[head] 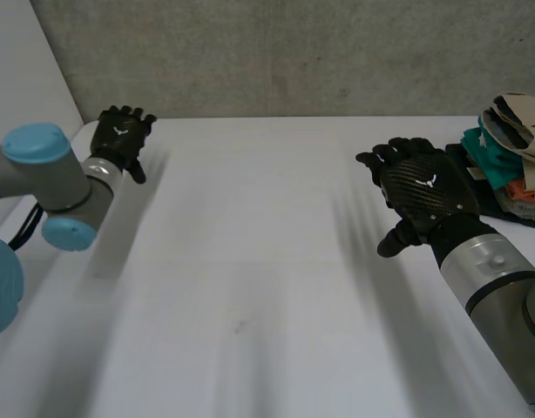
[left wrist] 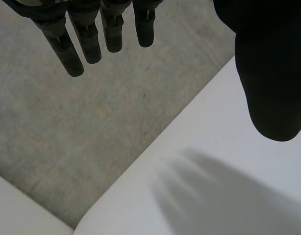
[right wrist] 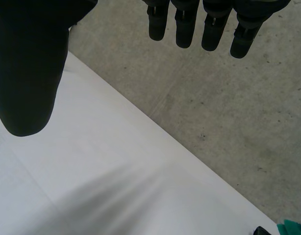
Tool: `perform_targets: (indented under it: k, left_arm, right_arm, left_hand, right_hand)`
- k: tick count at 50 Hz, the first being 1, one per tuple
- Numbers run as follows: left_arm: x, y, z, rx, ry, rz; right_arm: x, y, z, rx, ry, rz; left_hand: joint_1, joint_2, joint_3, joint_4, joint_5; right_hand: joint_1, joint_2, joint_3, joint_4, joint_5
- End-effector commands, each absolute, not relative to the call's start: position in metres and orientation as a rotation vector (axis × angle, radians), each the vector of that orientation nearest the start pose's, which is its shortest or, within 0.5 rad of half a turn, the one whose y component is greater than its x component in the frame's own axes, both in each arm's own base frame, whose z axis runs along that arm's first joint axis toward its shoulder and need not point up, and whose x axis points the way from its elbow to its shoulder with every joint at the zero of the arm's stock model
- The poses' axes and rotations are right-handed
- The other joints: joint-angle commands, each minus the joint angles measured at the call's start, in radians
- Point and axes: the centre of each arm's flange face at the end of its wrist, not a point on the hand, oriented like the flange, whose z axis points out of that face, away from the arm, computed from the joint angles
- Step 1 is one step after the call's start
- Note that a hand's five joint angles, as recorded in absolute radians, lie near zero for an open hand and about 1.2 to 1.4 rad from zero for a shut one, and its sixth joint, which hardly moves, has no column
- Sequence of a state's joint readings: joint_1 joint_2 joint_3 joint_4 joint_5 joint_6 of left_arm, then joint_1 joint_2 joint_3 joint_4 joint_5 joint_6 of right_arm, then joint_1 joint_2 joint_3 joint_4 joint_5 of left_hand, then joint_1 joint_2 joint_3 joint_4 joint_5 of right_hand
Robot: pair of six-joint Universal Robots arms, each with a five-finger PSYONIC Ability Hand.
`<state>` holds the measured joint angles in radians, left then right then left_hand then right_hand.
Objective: Fold the laundry.
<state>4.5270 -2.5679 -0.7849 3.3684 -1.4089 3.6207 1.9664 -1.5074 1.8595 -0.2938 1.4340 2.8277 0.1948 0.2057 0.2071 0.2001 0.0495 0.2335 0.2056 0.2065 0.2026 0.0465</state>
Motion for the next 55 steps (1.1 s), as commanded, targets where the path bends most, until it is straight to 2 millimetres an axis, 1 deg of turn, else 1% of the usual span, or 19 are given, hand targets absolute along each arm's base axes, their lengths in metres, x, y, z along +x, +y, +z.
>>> perform_targets:
  k: [1,2,5,6,8,11,14,17,21,23,24,28,34,36,39,43,48,52,55]
  left_arm:
    - [-0.203,-0.484,0.165,0.765,2.040,-1.971]
    - [-0.192,-0.486,0.165,0.754,2.046,-1.904]
    - [-0.177,-0.484,0.165,0.761,2.060,-1.793]
    - [-0.167,-0.480,0.167,0.761,2.084,-1.729]
    - [-0.159,-0.473,0.168,0.759,2.127,-1.666]
    - [-0.142,-0.454,0.172,0.737,2.234,-1.575]
    - [-0.129,-0.437,0.182,0.716,2.292,-1.627]
    - [-0.122,-0.421,0.189,0.785,2.280,-1.777]
    - [-0.108,-0.405,0.193,0.882,2.163,-1.960]
    - [-0.102,-0.401,0.192,0.889,2.117,-1.997]
    - [-0.094,-0.400,0.192,0.862,2.079,-2.009]
    - [-0.082,-0.388,0.187,0.800,2.109,-1.962]
    - [-0.075,-0.381,0.180,0.810,2.102,-1.890]
    - [-0.064,-0.380,0.178,0.800,2.079,-1.818]
    - [-0.061,-0.372,0.174,0.812,2.095,-1.737]
    - [-0.071,-0.353,0.168,0.902,2.160,-1.631]
    - [-0.075,-0.355,0.174,0.905,2.122,-1.633]
    - [-0.081,-0.366,0.191,0.860,2.029,-1.690]
    - [-0.101,-0.365,0.215,0.802,1.975,-1.806]
  right_arm:
    - [0.249,-0.222,0.229,-0.899,1.990,-2.039]
    - [0.249,-0.222,0.229,-0.903,1.990,-2.040]
    - [0.250,-0.221,0.228,-0.912,1.988,-2.043]
    - [0.250,-0.221,0.228,-0.917,1.988,-2.045]
    - [0.250,-0.220,0.228,-0.925,1.989,-2.047]
    - [0.250,-0.220,0.227,-0.938,1.990,-2.047]
    - [0.250,-0.220,0.226,-0.948,1.988,-2.047]
    - [0.252,-0.218,0.225,-0.960,1.984,-2.042]
    - [0.254,-0.215,0.225,-0.975,1.980,-2.038]
    - [0.255,-0.214,0.224,-0.980,1.979,-2.035]
    - [0.255,-0.214,0.225,-0.980,1.979,-2.035]
    - [0.255,-0.213,0.226,-0.980,1.974,-2.038]
    - [0.255,-0.212,0.226,-0.983,1.970,-2.036]
    - [0.254,-0.211,0.228,-0.985,1.966,-2.039]
    - [0.253,-0.210,0.230,-0.979,1.963,-2.047]
    - [0.252,-0.212,0.231,-0.985,1.959,-2.056]
    - [0.252,-0.212,0.231,-1.002,1.960,-2.046]
    - [0.249,-0.217,0.237,-0.984,1.961,-2.065]
    - [0.245,-0.226,0.249,-0.949,1.953,-2.123]
  left_hand:
    - [-0.020,-0.031,-0.033,-0.026,-0.050]
    - [-0.020,-0.031,-0.033,-0.026,-0.050]
    - [-0.020,-0.031,-0.033,-0.026,-0.050]
    - [-0.020,-0.031,-0.033,-0.026,-0.050]
    - [-0.020,-0.031,-0.033,-0.026,-0.050]
    - [-0.020,-0.031,-0.033,-0.026,-0.050]
    - [-0.020,-0.031,-0.033,-0.026,-0.050]
    - [-0.020,-0.031,-0.033,-0.026,-0.050]
    - [-0.020,-0.031,-0.033,-0.026,-0.050]
    - [-0.020,-0.031,-0.033,-0.026,-0.050]
    - [-0.020,-0.031,-0.033,-0.026,-0.050]
    - [-0.020,-0.031,-0.033,-0.026,-0.050]
    - [-0.020,-0.031,-0.033,-0.026,-0.050]
    - [-0.020,-0.031,-0.033,-0.026,-0.050]
    - [-0.020,-0.031,-0.033,-0.026,-0.050]
    - [-0.020,-0.031,-0.033,-0.026,-0.050]
    - [-0.020,-0.031,-0.033,-0.026,-0.050]
    - [-0.020,-0.031,-0.033,-0.026,-0.050]
    - [-0.020,-0.031,-0.033,-0.026,-0.050]
  right_hand:
    - [-0.059,-0.031,-0.032,-0.028,-0.047]
    - [-0.059,-0.031,-0.032,-0.028,-0.047]
    - [-0.059,-0.031,-0.032,-0.028,-0.047]
    - [-0.059,-0.031,-0.032,-0.028,-0.047]
    - [-0.059,-0.031,-0.032,-0.028,-0.047]
    - [-0.059,-0.031,-0.032,-0.028,-0.047]
    - [-0.059,-0.031,-0.032,-0.028,-0.047]
    - [-0.059,-0.031,-0.032,-0.028,-0.047]
    - [-0.059,-0.031,-0.032,-0.028,-0.047]
    - [-0.059,-0.031,-0.032,-0.028,-0.047]
    - [-0.059,-0.031,-0.032,-0.028,-0.047]
    - [-0.059,-0.031,-0.032,-0.028,-0.047]
    - [-0.059,-0.031,-0.032,-0.028,-0.047]
    - [-0.059,-0.031,-0.032,-0.028,-0.047]
    - [-0.059,-0.031,-0.032,-0.028,-0.047]
    - [-0.059,-0.031,-0.032,-0.028,-0.047]
    - [-0.059,-0.031,-0.032,-0.028,-0.047]
    - [-0.059,-0.031,-0.032,-0.028,-0.047]
    - [-0.059,-0.031,-0.032,-0.028,-0.047]
